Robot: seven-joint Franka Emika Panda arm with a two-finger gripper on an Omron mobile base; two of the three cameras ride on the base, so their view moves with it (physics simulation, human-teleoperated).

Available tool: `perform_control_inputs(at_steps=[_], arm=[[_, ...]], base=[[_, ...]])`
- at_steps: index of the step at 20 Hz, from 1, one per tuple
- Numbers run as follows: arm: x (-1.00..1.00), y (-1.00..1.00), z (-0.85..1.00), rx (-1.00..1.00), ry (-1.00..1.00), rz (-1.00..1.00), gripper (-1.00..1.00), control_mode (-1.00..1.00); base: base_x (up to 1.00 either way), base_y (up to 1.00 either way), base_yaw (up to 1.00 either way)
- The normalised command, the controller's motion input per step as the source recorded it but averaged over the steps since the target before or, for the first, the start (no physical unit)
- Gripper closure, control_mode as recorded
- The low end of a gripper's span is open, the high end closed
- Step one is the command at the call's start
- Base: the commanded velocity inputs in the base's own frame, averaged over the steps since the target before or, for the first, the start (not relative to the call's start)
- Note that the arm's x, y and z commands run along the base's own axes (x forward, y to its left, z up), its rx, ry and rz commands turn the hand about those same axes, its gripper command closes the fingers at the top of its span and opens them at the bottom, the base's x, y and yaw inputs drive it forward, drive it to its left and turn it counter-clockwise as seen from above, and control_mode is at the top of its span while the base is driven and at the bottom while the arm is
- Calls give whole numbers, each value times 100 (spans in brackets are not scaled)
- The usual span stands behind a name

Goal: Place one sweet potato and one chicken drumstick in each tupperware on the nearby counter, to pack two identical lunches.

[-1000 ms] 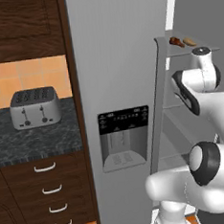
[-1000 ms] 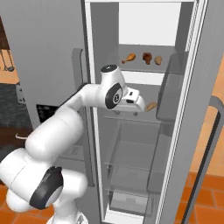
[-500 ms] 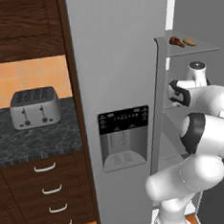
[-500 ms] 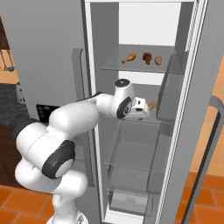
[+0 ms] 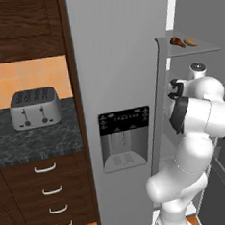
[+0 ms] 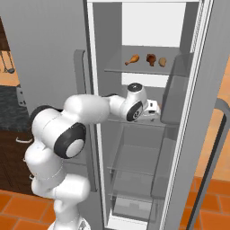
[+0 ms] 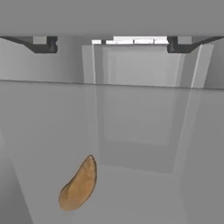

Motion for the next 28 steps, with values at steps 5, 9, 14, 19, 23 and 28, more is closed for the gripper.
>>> perform_control_inputs(at_steps=[5,9,14,19,23,28], arm=[[62,-7,0,1,2,0,-100,-100],[54,-13,-6,9,1,1,-100,-100],[69,-36,-25,13,3,-1,-100,-100],[40,-25,-3,4,4,-6,-100,-100],[18,0,-36,0,-3,0,-100,-100],[37,0,-52,0,-12,0,-100,-100]], base=[[0,0,0],[0,0,0],[0,0,0],[0,0,0],[0,0,0],[0,0,0]])
